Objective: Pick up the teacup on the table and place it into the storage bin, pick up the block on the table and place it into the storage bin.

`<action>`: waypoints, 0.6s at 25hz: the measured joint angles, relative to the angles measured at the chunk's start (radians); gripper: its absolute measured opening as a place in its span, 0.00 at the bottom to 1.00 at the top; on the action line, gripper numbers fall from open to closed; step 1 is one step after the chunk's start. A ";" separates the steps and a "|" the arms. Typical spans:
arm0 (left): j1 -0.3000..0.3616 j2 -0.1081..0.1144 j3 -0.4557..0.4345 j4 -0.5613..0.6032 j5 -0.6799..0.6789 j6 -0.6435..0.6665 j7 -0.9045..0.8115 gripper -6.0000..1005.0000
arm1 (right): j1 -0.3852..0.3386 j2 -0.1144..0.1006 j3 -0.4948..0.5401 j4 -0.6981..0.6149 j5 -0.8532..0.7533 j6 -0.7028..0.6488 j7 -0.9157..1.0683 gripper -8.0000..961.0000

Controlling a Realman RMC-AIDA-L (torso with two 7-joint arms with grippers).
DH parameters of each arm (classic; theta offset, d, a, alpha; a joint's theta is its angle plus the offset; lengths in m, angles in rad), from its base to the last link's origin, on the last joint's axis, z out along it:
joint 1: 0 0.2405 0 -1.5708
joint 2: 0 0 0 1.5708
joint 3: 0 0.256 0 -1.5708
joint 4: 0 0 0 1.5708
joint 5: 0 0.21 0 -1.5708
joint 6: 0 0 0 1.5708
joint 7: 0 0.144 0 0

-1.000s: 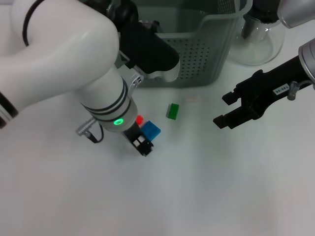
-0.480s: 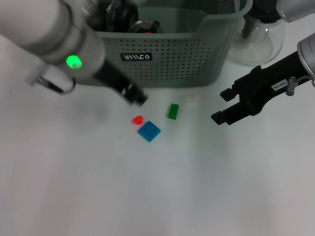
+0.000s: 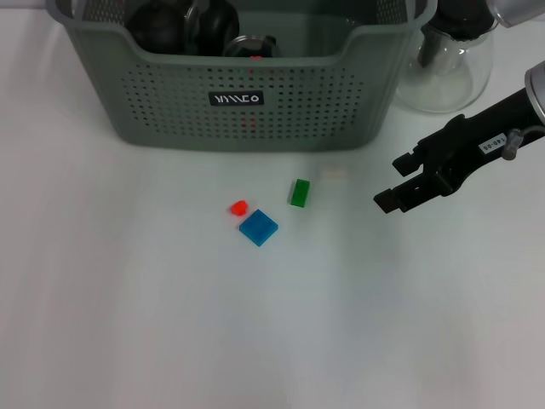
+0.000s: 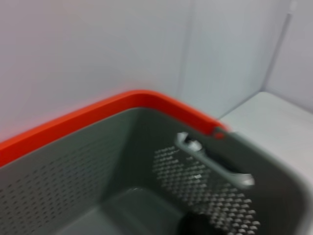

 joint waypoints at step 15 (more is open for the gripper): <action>-0.153 0.040 0.021 -0.446 0.137 -0.260 0.036 0.42 | 0.038 -0.020 0.000 0.053 0.000 0.010 0.028 0.78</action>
